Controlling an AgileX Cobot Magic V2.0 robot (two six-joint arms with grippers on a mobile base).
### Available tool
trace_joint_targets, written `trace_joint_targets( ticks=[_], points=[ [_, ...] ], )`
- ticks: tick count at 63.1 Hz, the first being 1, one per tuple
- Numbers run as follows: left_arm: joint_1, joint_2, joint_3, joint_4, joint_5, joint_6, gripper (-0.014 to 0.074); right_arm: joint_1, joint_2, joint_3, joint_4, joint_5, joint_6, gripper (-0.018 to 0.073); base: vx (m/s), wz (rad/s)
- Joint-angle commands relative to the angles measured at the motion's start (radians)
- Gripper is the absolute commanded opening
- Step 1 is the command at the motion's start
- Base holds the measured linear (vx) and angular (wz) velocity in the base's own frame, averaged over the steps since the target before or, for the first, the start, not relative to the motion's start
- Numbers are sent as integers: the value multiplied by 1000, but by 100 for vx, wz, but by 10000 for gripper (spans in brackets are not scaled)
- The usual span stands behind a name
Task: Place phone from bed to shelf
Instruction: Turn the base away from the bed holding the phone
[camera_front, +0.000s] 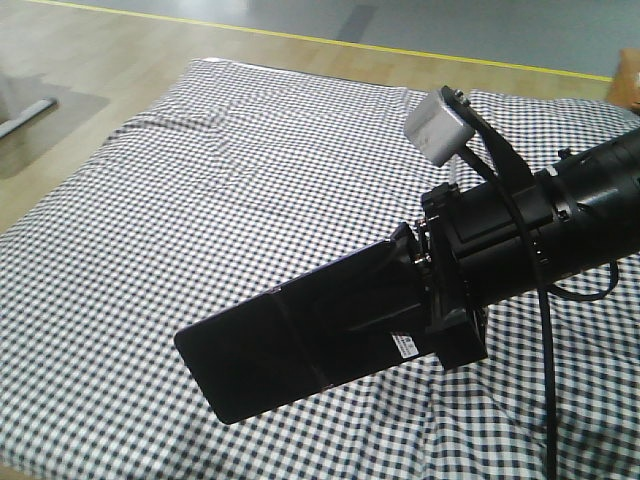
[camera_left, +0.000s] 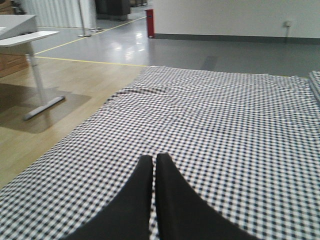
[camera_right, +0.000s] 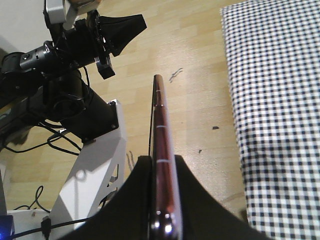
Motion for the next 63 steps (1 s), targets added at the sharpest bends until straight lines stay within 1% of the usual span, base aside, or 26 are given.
trace_joint_targets(
  ticks=[1, 25, 63],
  points=[
    [0, -8, 7, -9, -70, 0, 1, 1, -31, -26, 77, 58, -6, -2, -7, 38],
    [0, -8, 7, -9, -70, 0, 1, 1, -31, -26, 77, 58, -5, -2, -10, 46],
    [0, -8, 7, -9, -70, 0, 1, 1, -31, -26, 77, 58, -5, -2, -15, 59]
  ],
)
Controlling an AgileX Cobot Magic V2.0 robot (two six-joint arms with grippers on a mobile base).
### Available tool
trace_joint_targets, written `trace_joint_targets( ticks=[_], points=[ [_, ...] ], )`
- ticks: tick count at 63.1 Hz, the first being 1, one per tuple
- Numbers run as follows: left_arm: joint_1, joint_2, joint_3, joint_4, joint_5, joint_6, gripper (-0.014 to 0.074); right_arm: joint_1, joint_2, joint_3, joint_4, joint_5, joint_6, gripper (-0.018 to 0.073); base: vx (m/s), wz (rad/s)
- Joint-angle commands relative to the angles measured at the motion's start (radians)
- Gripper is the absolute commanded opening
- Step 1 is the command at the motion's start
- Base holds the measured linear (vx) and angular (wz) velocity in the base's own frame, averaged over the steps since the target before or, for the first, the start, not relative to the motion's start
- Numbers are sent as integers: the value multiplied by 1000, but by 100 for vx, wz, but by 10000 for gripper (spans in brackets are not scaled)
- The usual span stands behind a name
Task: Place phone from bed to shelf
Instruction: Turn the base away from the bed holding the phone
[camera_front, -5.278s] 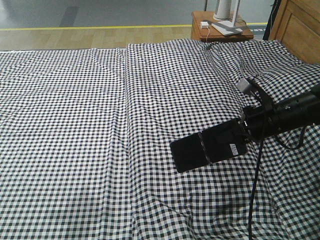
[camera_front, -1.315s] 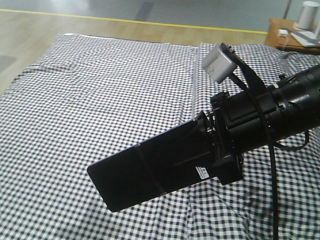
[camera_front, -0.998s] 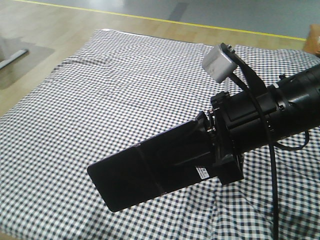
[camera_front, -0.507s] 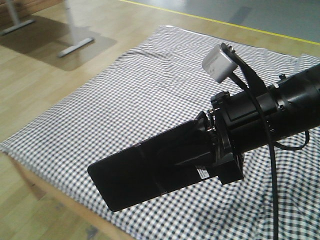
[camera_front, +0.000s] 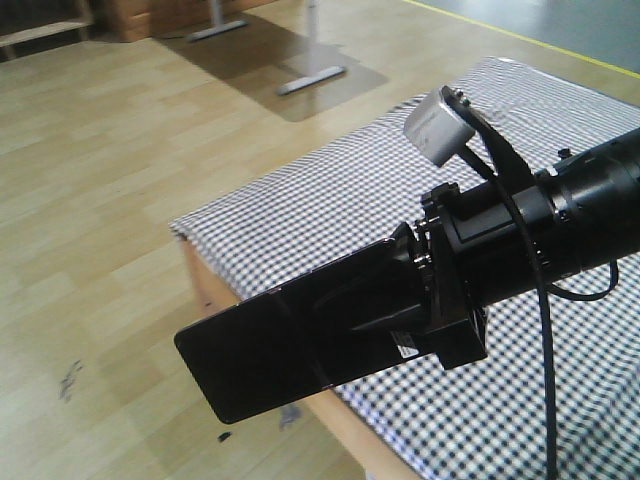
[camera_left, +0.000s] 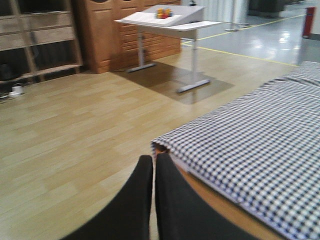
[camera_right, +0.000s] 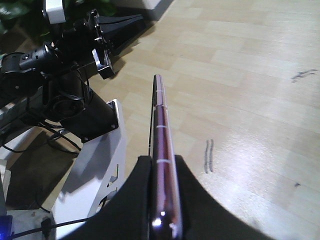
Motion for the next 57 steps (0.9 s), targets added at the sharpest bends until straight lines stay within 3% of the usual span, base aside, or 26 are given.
trace_joint_targets(
  ticks=[1, 57],
  points=[
    [0, -8, 7, -9, -70, 0, 1, 1, -31, -26, 77, 58, -5, -2, -15, 61],
    [0, -8, 7, -9, -70, 0, 1, 1, -31, -26, 75, 58, -6, -2, -14, 57]
  ],
)
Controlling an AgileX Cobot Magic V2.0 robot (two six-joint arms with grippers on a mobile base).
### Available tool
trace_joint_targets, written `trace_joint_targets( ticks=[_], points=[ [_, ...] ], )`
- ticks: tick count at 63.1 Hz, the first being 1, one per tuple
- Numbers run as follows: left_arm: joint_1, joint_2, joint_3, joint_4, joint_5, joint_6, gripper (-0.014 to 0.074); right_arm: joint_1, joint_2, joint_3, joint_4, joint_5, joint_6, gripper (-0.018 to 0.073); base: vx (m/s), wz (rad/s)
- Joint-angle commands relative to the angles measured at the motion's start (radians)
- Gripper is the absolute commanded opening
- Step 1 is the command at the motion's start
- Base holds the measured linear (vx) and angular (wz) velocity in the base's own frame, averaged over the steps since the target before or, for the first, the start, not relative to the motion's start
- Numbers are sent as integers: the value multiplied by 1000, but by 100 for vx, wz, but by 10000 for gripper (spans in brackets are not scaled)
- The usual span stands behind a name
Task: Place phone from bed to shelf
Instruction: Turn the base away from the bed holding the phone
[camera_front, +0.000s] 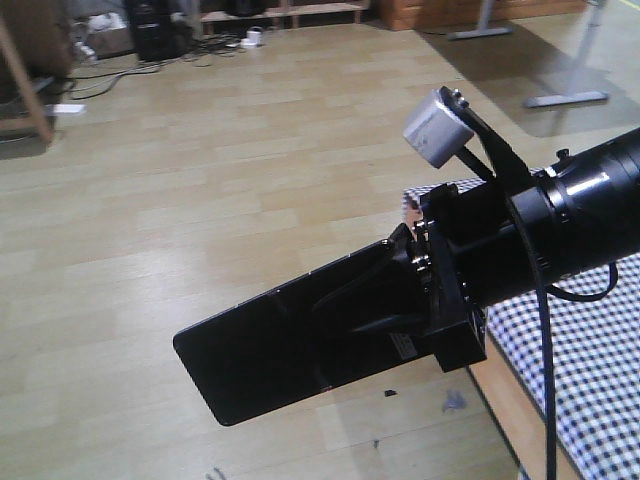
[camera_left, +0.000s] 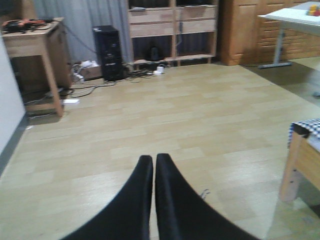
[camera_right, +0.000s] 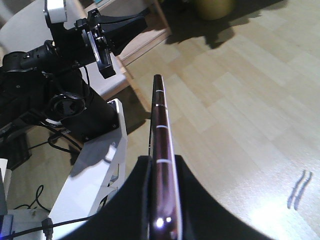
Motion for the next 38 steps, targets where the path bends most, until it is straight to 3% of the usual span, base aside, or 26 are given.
trace_joint_targets(
  ticks=[1, 20, 38],
  points=[
    [0, -8, 7, -9, -70, 0, 1, 1, -31, -26, 75, 58, -6, -2, -12, 48],
    [0, -8, 7, -9, -70, 0, 1, 1, -31, -26, 75, 58, -6, -2, -10, 39],
    [0, -8, 7, -9, -70, 0, 1, 1, -31, -26, 75, 58, -5, -2, -4, 17]
  ],
)
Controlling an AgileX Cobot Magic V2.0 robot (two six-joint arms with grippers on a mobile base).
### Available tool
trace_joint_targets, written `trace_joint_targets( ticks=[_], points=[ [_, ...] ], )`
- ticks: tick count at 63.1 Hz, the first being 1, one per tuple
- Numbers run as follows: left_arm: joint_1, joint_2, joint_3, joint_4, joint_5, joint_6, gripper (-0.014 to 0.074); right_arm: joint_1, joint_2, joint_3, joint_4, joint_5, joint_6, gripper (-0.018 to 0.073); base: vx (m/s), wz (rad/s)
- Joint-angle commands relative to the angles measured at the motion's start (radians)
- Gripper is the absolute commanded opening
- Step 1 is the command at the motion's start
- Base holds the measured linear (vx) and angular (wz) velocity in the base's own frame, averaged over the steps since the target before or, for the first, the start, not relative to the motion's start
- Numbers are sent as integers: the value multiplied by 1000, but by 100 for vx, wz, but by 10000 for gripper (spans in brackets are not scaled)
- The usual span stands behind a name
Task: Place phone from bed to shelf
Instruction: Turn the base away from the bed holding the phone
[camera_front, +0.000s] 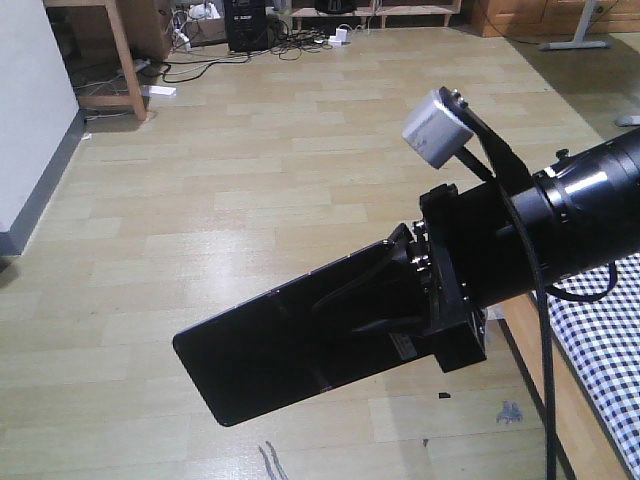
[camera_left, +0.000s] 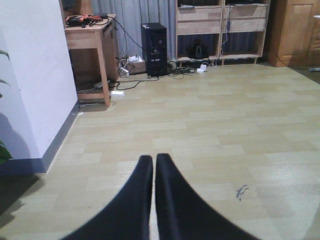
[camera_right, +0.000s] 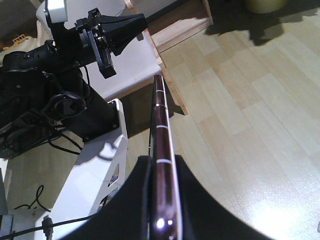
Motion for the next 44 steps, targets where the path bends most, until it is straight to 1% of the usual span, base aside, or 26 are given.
trace_joint_targets(
  ticks=[1, 44],
  points=[
    [0, -8, 7, -9, -70, 0, 1, 1, -31, -26, 75, 58, -5, -2, -1, 5],
    [0, -8, 7, -9, -70, 0, 1, 1, -31, -26, 75, 58, -7, -2, 4, -2]
  ],
)
